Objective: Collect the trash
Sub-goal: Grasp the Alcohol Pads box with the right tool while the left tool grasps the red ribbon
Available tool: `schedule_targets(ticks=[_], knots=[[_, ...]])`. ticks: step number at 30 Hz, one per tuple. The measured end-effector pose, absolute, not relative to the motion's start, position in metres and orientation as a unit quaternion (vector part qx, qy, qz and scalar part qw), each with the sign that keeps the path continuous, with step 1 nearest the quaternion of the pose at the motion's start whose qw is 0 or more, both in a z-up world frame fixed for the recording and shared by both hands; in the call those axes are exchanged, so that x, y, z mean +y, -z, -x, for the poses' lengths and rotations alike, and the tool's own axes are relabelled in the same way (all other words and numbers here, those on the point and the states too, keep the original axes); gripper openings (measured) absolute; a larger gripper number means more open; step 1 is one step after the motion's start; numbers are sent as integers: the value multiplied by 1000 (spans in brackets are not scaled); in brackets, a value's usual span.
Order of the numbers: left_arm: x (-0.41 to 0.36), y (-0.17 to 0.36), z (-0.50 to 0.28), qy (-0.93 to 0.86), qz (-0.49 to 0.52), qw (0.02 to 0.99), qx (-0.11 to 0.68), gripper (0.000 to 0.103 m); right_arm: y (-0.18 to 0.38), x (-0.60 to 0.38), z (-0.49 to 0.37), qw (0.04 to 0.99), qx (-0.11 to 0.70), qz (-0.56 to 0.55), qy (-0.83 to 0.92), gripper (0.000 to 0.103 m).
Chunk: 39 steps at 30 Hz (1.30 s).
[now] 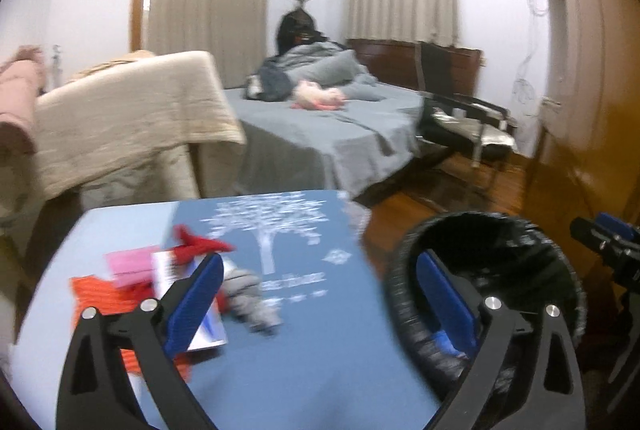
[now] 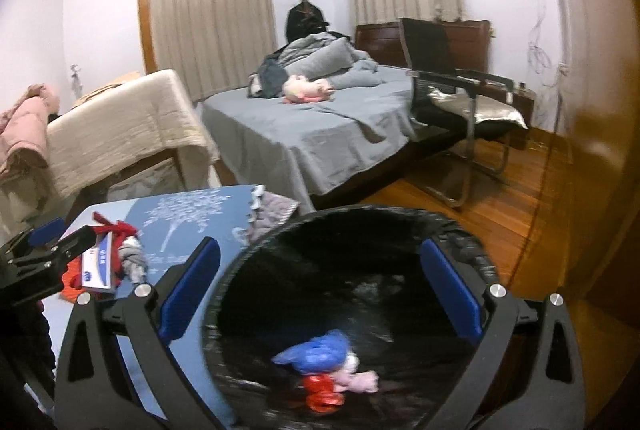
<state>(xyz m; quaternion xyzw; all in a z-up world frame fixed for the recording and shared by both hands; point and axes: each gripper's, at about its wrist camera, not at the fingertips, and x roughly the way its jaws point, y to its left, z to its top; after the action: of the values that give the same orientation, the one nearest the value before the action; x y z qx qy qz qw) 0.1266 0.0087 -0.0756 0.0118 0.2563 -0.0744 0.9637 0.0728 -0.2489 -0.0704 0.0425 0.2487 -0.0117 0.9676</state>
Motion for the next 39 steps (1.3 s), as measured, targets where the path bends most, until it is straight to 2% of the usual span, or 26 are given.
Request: schedule_targets(ticks=[22, 33, 39], knots=[[170, 116, -108, -99, 1, 958, 268, 95, 112, -68, -138, 948, 288, -14, -133, 97], [214, 133, -106, -129, 7, 953, 272, 94, 139, 16, -155, 931, 308, 13, -198, 97], [227, 138, -108, -137, 11, 952, 274, 92, 153, 41, -165, 922, 324, 22, -209, 88]])
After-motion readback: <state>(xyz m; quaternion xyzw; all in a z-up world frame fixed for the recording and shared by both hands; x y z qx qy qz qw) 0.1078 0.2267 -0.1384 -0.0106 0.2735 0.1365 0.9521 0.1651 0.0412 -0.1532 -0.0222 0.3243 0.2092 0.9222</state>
